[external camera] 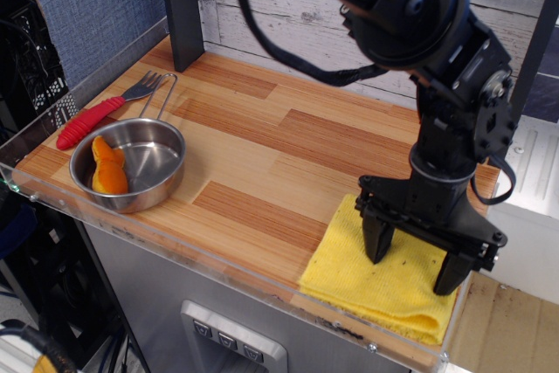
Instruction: Move the yellow cloth and place it right next to the metal bowl
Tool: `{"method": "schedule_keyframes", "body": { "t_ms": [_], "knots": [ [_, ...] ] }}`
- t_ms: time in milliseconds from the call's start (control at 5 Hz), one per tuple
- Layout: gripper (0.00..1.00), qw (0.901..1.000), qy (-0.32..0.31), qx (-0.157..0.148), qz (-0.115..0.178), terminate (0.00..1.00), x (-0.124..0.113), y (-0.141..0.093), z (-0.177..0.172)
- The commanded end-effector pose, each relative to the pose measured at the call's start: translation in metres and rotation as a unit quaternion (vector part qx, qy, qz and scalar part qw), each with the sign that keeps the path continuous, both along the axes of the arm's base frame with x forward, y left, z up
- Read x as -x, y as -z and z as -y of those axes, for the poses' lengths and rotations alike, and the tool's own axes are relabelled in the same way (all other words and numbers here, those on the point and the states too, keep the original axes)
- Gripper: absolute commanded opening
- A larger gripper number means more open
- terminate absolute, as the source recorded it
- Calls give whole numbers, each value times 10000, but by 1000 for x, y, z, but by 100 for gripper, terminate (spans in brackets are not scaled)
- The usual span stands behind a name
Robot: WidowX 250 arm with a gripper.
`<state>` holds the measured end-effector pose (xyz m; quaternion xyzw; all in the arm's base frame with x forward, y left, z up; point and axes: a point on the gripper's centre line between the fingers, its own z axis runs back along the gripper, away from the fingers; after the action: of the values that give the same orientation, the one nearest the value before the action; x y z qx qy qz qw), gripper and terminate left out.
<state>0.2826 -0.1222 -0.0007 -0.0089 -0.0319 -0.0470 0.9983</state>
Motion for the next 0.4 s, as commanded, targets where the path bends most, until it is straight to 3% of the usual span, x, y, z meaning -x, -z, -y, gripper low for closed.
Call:
{"method": "schedule_keyframes", "body": {
  "t_ms": [0,200],
  "knots": [
    [100,9962,379,-166,-772,0,25,36,-50],
    [100,9969,177,-95,-758,0,27,26,-79]
  ]
}}
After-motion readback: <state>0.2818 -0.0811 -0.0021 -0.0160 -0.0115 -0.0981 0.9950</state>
